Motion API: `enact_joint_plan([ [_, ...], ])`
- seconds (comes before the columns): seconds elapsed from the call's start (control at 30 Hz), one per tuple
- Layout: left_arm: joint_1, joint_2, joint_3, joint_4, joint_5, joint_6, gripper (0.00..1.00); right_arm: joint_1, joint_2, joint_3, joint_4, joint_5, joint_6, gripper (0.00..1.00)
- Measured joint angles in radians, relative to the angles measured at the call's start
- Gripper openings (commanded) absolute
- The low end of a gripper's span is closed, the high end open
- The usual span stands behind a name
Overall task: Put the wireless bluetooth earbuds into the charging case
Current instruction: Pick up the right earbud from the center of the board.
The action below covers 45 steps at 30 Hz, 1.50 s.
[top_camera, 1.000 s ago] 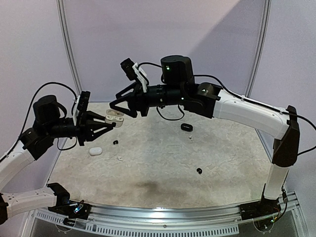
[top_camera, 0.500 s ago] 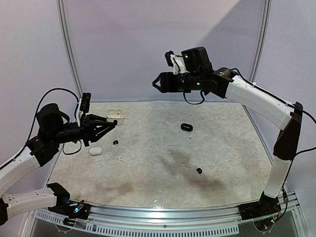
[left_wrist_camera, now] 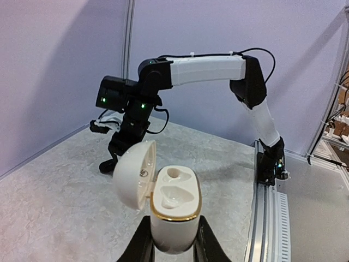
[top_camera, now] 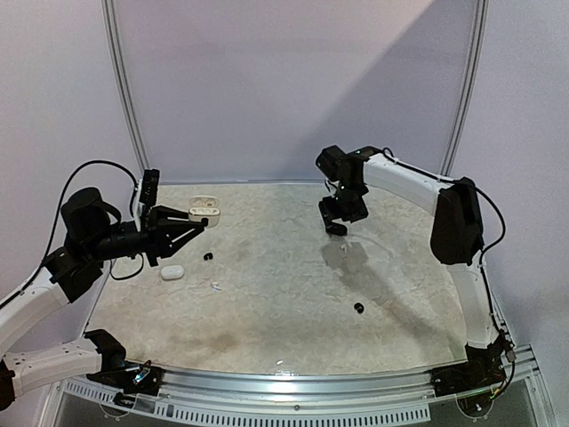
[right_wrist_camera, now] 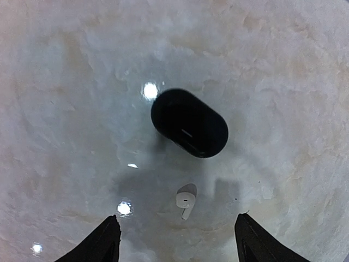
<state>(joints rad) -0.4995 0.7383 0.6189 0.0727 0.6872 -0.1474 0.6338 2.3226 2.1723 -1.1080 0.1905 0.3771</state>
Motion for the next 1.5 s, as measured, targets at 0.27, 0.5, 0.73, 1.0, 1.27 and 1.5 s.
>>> enact_joint_plan([
  [0.27,0.0,-0.001,0.0,-0.022,0.0,0.018,0.0,-0.01,0.095,0.002,-0.067,-0.001,-0.088,0.58],
  [0.5,0.0,-0.002,0.0,-0.032,0.0,0.024,0.0,-0.02,0.124,0.002,-0.052,-0.026,-0.126,0.49],
  [0.73,0.0,-0.002,0.0,-0.033,0.0,0.028,0.0,-0.035,0.155,-0.001,-0.019,-0.048,-0.142,0.32],
  [1.0,0.0,-0.004,0.0,-0.034,0.0,0.035,0.0,-0.037,0.158,-0.006,-0.013,-0.053,-0.143,0.28],
  [1.27,0.0,-0.007,0.0,-0.035,0.001,0.043,0.0,-0.039,0.131,-0.056,0.016,-0.074,-0.13,0.23],
  [1.5,0.0,-0.008,0.0,-0.038,0.001,0.046,0.0,-0.039,0.119,-0.079,0.025,-0.081,-0.126,0.2],
])
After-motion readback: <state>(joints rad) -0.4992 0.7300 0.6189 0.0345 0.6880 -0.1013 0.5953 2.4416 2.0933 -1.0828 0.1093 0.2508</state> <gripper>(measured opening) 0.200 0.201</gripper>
